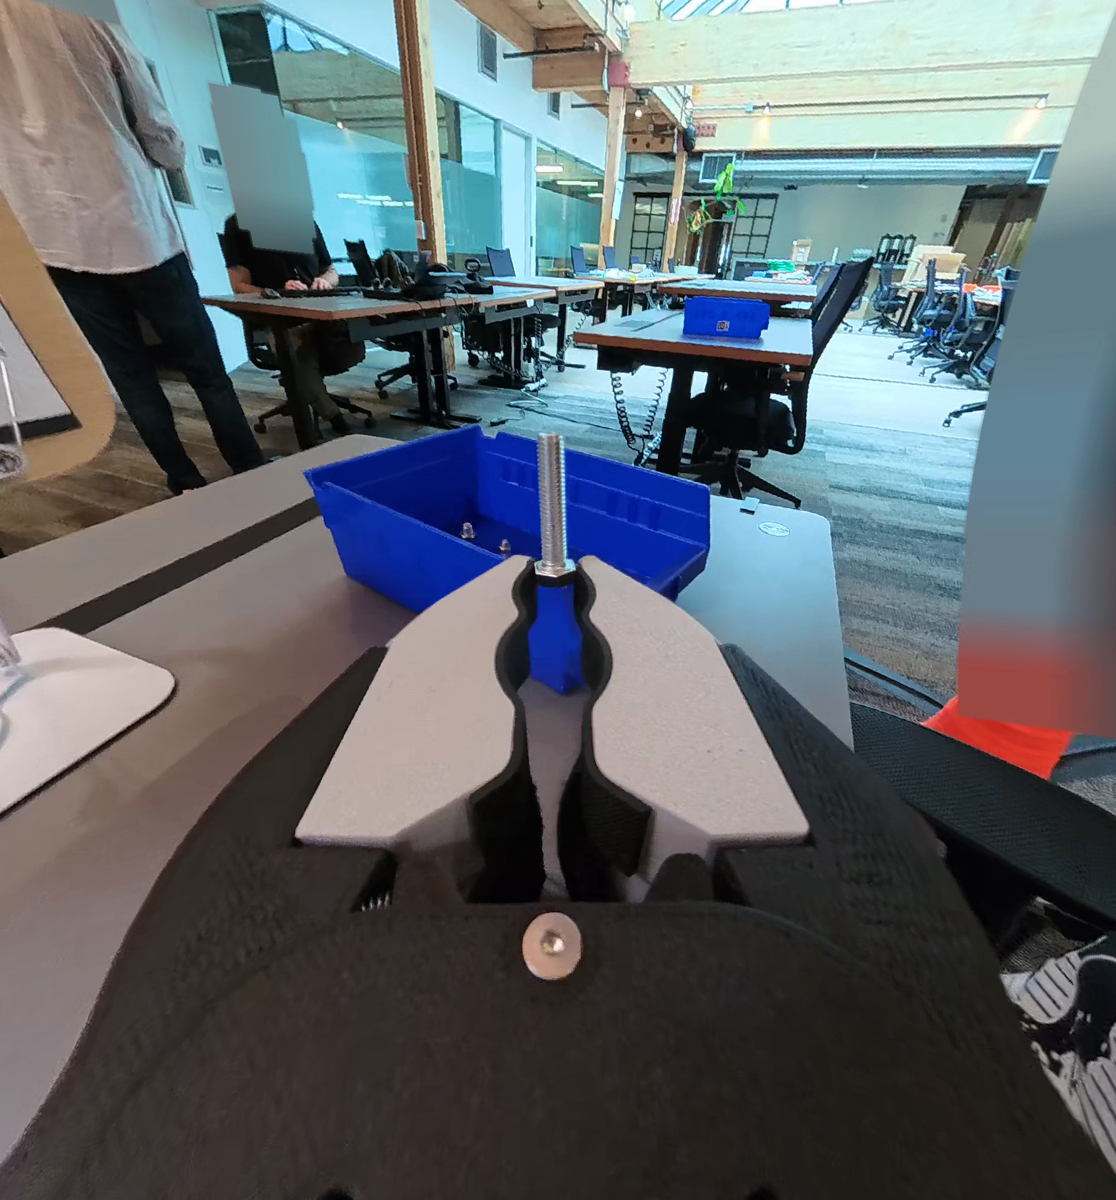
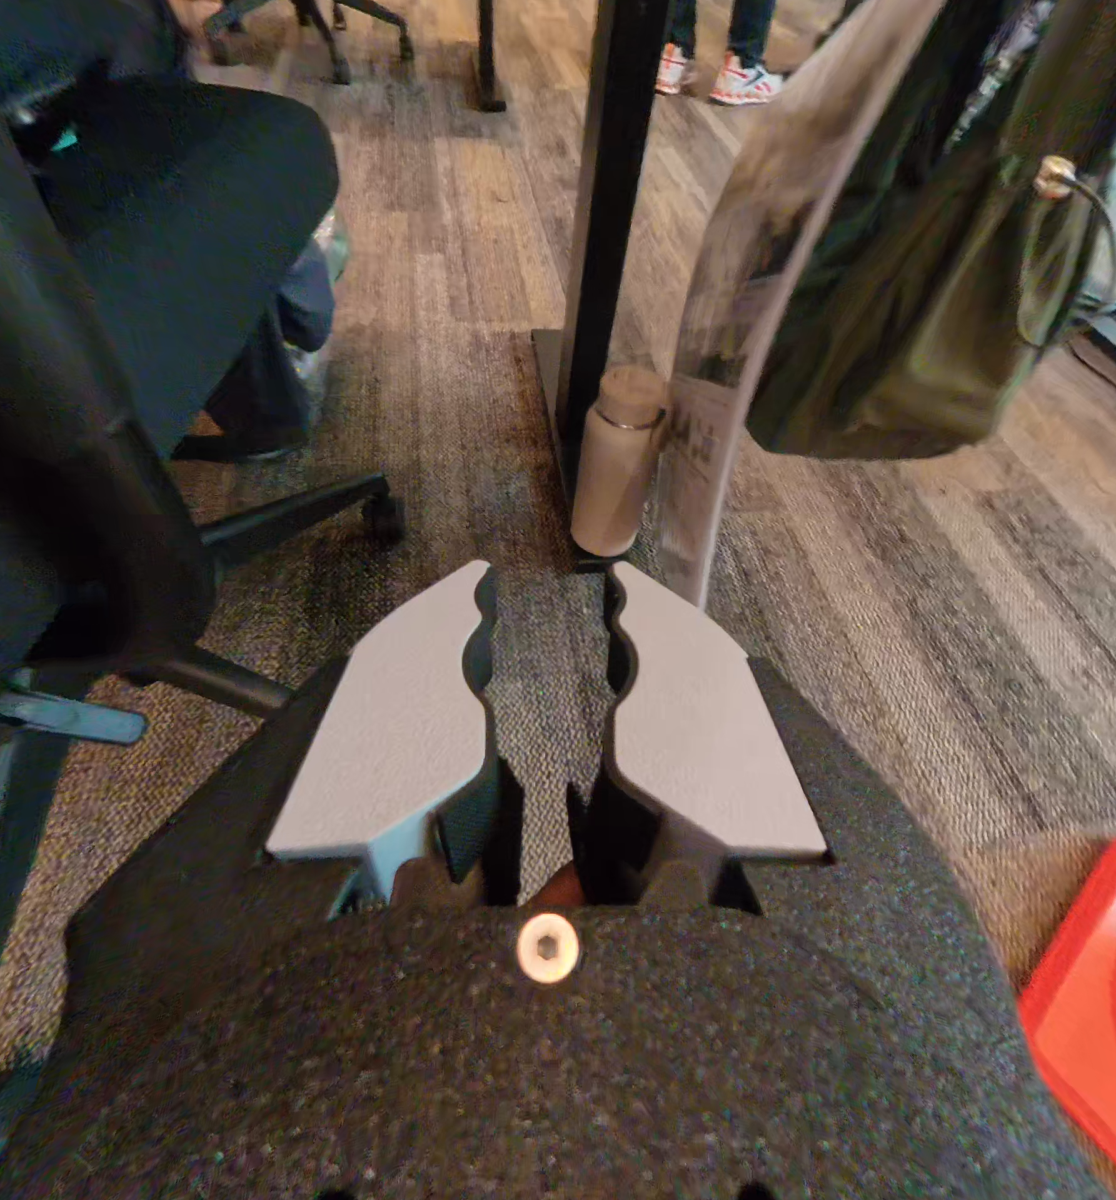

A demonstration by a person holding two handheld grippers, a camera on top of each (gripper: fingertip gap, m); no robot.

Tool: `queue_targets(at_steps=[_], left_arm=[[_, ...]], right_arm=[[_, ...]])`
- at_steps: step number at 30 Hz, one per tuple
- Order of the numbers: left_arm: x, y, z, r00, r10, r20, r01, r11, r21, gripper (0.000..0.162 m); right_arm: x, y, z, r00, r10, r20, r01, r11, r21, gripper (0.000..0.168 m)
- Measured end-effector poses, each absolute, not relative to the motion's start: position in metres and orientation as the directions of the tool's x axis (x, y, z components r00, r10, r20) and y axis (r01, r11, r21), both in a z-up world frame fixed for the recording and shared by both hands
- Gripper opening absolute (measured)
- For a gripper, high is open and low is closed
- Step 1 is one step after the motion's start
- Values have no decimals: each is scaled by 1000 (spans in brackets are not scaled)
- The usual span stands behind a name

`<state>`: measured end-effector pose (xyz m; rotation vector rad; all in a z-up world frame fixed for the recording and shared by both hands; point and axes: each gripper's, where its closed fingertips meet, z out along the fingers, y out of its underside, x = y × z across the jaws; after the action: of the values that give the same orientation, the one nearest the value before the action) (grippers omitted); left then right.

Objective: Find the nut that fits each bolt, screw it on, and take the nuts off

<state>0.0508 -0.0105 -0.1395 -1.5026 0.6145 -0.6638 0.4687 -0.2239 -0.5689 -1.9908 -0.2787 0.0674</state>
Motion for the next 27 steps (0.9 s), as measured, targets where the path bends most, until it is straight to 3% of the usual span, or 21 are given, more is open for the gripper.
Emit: queue_targets(at_steps=[5,16,27], left_arm=[[43,-10,-128,690,-724,17,35,10,-999,10],[56,-17,-127,664,-747,3,29,22,-999,10],[82,-45,-126,611,-792,8,26,9,-1000,10]], right_arm=[[469,-211,-588,960,276,48,174,-452,-875,37],[474,-274,-646,989,144,-23,65,-582,-811,37],[446,-412,-739,975,-118,-190,-211,-773,-599,43]])
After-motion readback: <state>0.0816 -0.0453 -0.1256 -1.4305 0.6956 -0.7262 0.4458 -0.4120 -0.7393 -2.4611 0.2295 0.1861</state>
